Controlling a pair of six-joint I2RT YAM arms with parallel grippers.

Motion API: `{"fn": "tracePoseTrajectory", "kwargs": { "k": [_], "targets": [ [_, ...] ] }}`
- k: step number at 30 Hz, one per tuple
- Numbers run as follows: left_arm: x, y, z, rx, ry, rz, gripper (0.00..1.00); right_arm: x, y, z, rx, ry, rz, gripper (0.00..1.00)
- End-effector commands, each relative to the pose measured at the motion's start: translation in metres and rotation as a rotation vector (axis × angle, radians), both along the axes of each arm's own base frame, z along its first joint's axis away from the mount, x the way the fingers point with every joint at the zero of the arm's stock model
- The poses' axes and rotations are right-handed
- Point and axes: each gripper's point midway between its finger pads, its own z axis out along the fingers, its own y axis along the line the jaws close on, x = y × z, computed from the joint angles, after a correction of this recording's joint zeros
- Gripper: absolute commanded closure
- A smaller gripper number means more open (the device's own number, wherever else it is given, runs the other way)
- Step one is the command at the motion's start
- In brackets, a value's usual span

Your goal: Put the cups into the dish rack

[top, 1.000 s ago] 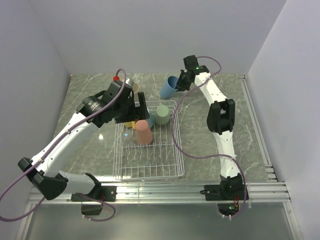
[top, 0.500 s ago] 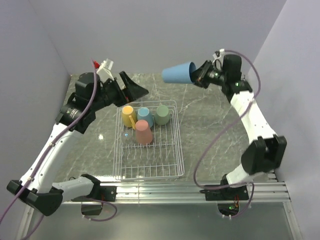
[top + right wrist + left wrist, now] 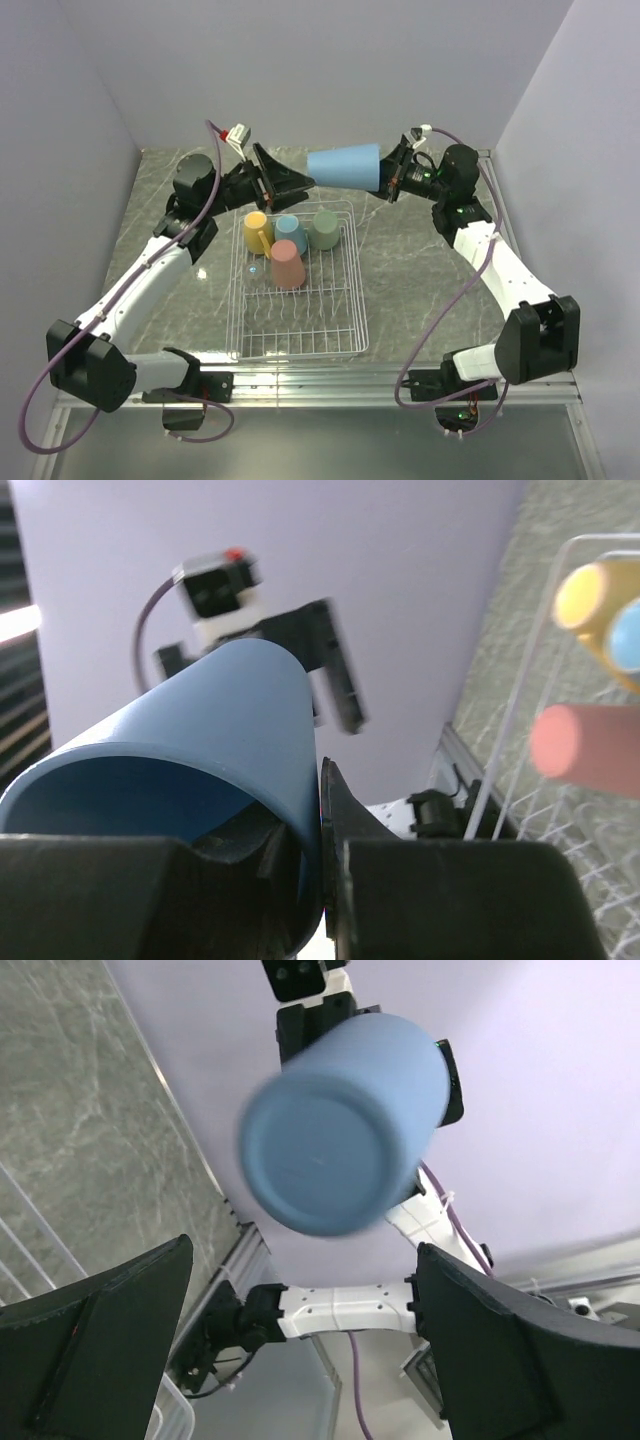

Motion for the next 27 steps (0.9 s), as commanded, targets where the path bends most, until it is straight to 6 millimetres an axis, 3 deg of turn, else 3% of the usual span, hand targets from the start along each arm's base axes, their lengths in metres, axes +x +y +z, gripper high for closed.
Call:
{"fn": "tracePoseTrajectory", "kwargs": {
  "k": [1,9,17,20,23,24,27],
  "targets": [
    [-0.014,-0.003,0.024,-0.092,-0.083,-0.076,0.01,-0.032,0.01,0.043,0.061,-0.126,0.081,1.0],
    [-0.033,0.007,0.043,-0.222,-0.18,-0.087,0.01,-0.049,0.038,0.033,0.065,-0.092,0.163,1.0],
    [-0.04,0.012,0.038,-0.228,-0.173,-0.057,0.05,-0.056,0.055,0.014,0.045,-0.047,0.24,1.0],
    [-0.04,0.013,0.037,-0.216,-0.175,-0.045,0.12,-0.056,0.058,0.001,0.029,-0.02,0.251,1.0],
    [-0.039,0.013,0.036,-0.199,-0.175,-0.043,0.41,-0.055,0.058,-0.006,0.026,-0.014,0.251,1.0],
    [-0.038,0.013,0.035,-0.195,-0.172,-0.038,0.56,-0.054,0.058,-0.007,0.023,-0.01,0.243,1.0],
    [-0.035,0.013,0.032,-0.179,-0.163,-0.024,0.82,-0.053,0.059,-0.007,0.022,-0.008,0.237,1.0]
  ]
}}
